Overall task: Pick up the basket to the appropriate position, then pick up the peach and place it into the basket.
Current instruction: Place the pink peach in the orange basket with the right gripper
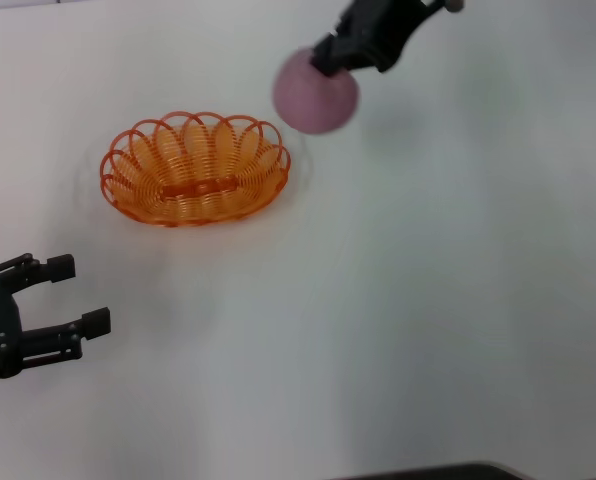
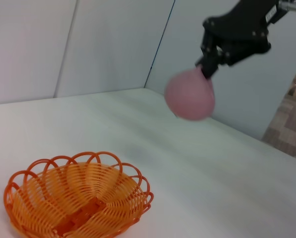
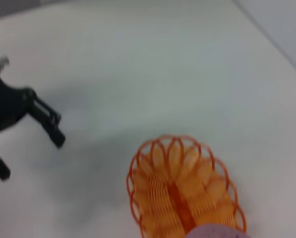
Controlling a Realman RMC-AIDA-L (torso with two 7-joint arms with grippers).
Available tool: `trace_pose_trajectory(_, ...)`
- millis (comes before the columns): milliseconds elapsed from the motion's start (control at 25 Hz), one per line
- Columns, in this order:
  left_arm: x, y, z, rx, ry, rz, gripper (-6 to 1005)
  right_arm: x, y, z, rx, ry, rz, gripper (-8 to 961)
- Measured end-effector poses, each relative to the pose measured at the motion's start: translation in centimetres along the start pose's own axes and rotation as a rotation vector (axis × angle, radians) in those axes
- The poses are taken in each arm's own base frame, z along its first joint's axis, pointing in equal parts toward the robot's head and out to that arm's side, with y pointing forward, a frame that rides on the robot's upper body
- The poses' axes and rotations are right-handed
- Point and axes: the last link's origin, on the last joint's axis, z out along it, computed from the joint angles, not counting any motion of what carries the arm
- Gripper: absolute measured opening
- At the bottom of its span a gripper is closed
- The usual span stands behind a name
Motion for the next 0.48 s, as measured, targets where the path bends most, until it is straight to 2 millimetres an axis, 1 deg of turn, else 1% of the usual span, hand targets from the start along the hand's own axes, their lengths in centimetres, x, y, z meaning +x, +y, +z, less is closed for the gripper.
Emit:
trace_pose_trajectory(280, -0.1, 0.0, 0.1, 0.004, -0.002, -0.003, 890, -1.5, 0.1, 0.7, -0.010, -0.190, -0.064, 26)
trace_pose_trajectory(480, -0.2, 0.0, 0.0, 0.010, -0.001, -0.005, 890, -1.6, 0.1, 1.9, -0.005, -0.316, -0.086, 26)
